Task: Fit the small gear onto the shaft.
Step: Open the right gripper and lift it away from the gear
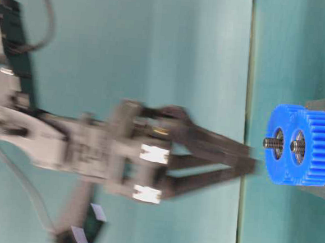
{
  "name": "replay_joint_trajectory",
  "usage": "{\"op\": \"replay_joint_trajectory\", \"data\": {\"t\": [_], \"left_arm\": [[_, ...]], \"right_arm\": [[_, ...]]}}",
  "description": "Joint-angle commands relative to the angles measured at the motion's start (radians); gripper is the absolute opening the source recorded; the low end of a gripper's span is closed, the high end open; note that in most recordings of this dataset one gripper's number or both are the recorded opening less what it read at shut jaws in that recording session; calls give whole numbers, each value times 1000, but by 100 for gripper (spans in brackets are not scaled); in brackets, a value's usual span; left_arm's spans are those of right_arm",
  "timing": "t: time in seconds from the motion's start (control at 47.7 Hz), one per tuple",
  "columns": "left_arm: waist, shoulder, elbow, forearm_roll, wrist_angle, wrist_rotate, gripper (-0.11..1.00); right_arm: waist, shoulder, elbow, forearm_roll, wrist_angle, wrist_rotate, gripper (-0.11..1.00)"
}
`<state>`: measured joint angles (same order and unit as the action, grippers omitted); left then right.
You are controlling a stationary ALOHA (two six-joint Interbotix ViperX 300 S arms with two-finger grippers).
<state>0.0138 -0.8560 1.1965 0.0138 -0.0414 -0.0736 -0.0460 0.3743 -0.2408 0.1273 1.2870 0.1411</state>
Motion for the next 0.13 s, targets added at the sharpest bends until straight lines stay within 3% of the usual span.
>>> {"op": "replay_joint_trajectory", "data": {"t": [0.0,0.105], "left_arm": [[2,3,-20,2,-5,0,0],[2,3,-18,2,-5,0,0]], "right_arm": [[5,-91,-6,0,11,-3,57],[5,-144,43,2,-6,-5,56]]}}
